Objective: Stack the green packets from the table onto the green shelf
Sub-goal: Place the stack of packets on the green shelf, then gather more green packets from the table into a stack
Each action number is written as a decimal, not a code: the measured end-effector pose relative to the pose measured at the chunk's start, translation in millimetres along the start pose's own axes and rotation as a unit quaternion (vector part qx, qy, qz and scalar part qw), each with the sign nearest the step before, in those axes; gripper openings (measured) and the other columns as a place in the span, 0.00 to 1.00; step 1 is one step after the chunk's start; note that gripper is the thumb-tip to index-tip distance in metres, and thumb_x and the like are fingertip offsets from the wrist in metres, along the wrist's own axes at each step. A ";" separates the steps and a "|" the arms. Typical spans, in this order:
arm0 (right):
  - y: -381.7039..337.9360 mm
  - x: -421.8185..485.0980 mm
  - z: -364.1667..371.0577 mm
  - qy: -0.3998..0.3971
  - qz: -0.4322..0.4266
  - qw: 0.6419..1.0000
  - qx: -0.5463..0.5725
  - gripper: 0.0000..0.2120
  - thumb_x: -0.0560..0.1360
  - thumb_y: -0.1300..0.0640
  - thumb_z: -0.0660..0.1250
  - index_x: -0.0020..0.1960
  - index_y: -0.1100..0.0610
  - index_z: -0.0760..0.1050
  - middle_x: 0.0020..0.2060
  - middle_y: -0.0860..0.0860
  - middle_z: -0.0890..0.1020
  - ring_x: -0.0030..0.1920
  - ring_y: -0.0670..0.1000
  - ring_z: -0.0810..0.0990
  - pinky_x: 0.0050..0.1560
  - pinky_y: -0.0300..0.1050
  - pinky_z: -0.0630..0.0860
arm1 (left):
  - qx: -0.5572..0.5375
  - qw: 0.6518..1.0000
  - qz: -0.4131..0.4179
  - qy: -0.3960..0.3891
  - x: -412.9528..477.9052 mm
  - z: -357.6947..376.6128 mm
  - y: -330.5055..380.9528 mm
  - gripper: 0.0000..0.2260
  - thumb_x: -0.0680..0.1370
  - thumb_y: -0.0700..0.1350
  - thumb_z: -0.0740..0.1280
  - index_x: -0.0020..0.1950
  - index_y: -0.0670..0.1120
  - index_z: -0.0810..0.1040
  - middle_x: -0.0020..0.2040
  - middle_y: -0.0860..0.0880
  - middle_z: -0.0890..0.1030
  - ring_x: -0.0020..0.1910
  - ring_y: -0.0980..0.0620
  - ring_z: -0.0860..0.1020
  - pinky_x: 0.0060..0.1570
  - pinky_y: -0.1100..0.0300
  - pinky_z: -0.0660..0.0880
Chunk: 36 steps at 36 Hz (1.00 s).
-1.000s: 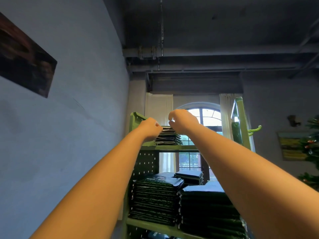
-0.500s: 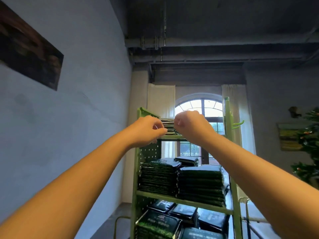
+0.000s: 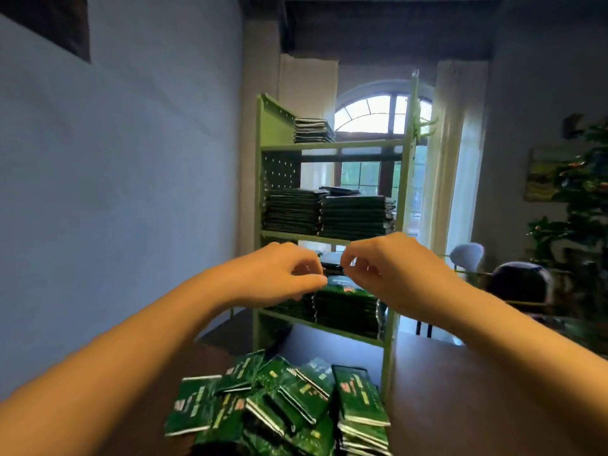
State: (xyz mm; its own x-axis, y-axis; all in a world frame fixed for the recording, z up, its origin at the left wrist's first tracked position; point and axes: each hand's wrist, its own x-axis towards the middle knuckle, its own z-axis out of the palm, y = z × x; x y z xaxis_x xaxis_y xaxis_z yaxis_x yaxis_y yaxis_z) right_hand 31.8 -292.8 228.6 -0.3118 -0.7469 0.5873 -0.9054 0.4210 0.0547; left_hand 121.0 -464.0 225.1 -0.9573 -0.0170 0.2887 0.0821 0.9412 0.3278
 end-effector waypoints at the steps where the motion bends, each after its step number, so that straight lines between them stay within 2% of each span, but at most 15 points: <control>1: 0.4 -8.0 1.9 0.001 0.000 1.000 -0.004 0.07 0.78 0.53 0.61 0.48 0.51 0.77 0.39 0.52 0.81 0.41 0.57 0.77 0.41 0.51 0.76 | 0.000 1.000 0.000 -0.008 -4.7 4.3 0.0 0.11 0.80 0.51 0.63 0.57 0.47 0.79 0.50 0.50 0.83 0.47 0.55 0.81 0.54 0.54 0.78; 6: 5.3 -66.5 28.9 -0.062 -0.002 0.998 -0.012 0.07 0.79 0.55 0.60 0.51 0.53 0.77 0.41 0.51 0.81 0.42 0.55 0.77 0.42 0.50 0.76 | -0.003 0.999 -0.003 -0.051 -37.6 48.1 3.7 0.11 0.80 0.51 0.63 0.58 0.49 0.79 0.52 0.52 0.82 0.50 0.56 0.80 0.55 0.54 0.77; 10: 8.7 -99.3 56.3 -0.127 0.025 0.992 0.010 0.10 0.80 0.52 0.60 0.59 0.50 0.76 0.48 0.48 0.82 0.49 0.50 0.78 0.47 0.44 0.74 | 0.000 0.997 -0.025 -0.079 -54.9 79.4 -1.7 0.12 0.80 0.53 0.62 0.60 0.50 0.78 0.55 0.54 0.80 0.52 0.61 0.77 0.57 0.58 0.76; 12: 11.0 -115.4 75.6 -0.148 0.040 0.988 0.012 0.10 0.80 0.52 0.60 0.58 0.51 0.77 0.48 0.49 0.82 0.48 0.51 0.79 0.46 0.45 0.75 | -0.006 0.994 -0.043 -0.099 -61.5 99.2 -7.2 0.13 0.80 0.54 0.62 0.61 0.51 0.78 0.57 0.54 0.80 0.54 0.59 0.78 0.58 0.56 0.76; 17: 29.5 -146.6 127.8 -0.123 0.085 0.989 0.008 0.08 0.79 0.55 0.59 0.50 0.54 0.76 0.43 0.51 0.81 0.44 0.55 0.77 0.41 0.47 0.75 | -0.016 0.991 -0.075 -0.106 -63.6 145.9 -26.3 0.14 0.81 0.49 0.63 0.64 0.47 0.77 0.62 0.51 0.79 0.58 0.56 0.77 0.57 0.63 0.72; 19: 38.9 -156.9 148.6 -0.117 0.106 0.987 0.025 0.08 0.78 0.56 0.59 0.48 0.55 0.77 0.41 0.52 0.81 0.43 0.55 0.78 0.41 0.50 0.75 | -0.020 0.991 -0.091 -0.101 -60.8 164.9 -34.7 0.15 0.81 0.49 0.63 0.67 0.46 0.74 0.65 0.50 0.76 0.62 0.54 0.74 0.59 0.63 0.69; 23: 58.4 -168.8 181.6 -0.104 0.181 0.969 0.131 0.06 0.76 0.59 0.62 0.45 0.57 0.78 0.41 0.52 0.82 0.42 0.54 0.78 0.44 0.52 0.76 | -0.047 0.991 -0.122 -0.028 -53.9 205.9 -43.7 0.18 0.81 0.46 0.63 0.69 0.44 0.71 0.69 0.48 0.70 0.70 0.51 0.66 0.68 0.60 0.62; 26: 66.3 -171.9 199.8 -0.080 0.254 0.939 0.218 0.08 0.78 0.60 0.63 0.53 0.59 0.79 0.47 0.53 0.83 0.47 0.52 0.79 0.47 0.43 0.72 | -0.111 0.984 -0.138 0.015 -47.5 230.3 -35.1 0.19 0.81 0.44 0.63 0.72 0.44 0.68 0.71 0.48 0.68 0.71 0.52 0.65 0.67 0.65 0.59; 29: 70.5 -171.3 212.7 -0.076 0.314 0.902 0.285 0.15 0.80 0.58 0.61 0.65 0.59 0.73 0.58 0.55 0.79 0.59 0.53 0.77 0.55 0.40 0.69 | -0.111 0.984 -0.133 0.048 -36.5 245.8 -25.5 0.22 0.82 0.44 0.61 0.75 0.44 0.64 0.75 0.48 0.65 0.73 0.52 0.63 0.67 0.66 0.57; 32: 72.7 -166.2 219.1 -0.073 0.320 0.892 0.310 0.21 0.81 0.56 0.60 0.73 0.56 0.64 0.67 0.54 0.74 0.65 0.53 0.73 0.59 0.40 0.67 | -0.059 0.989 -0.114 0.067 -21.5 253.4 -16.4 0.24 0.83 0.45 0.58 0.78 0.45 0.57 0.79 0.49 0.57 0.77 0.53 0.54 0.73 0.61 0.50; 36: 72.6 -164.5 226.5 -0.073 0.299 0.891 0.333 0.23 0.81 0.57 0.58 0.75 0.53 0.60 0.71 0.50 0.68 0.70 0.49 0.68 0.63 0.38 0.63 | -0.060 0.989 -0.130 0.028 2.0 260.5 -8.0 0.25 0.83 0.45 0.55 0.79 0.43 0.53 0.79 0.46 0.54 0.78 0.49 0.51 0.74 0.57 0.50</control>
State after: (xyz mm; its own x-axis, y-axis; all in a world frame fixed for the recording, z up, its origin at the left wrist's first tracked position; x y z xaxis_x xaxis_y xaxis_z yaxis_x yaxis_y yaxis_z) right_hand -47.8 -256.0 -46.9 -0.7865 -0.5708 0.2358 -0.5193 0.4046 -0.7528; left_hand 46.2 -383.7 -11.3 -0.9339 -0.2755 0.2278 -0.1299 0.8552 0.5018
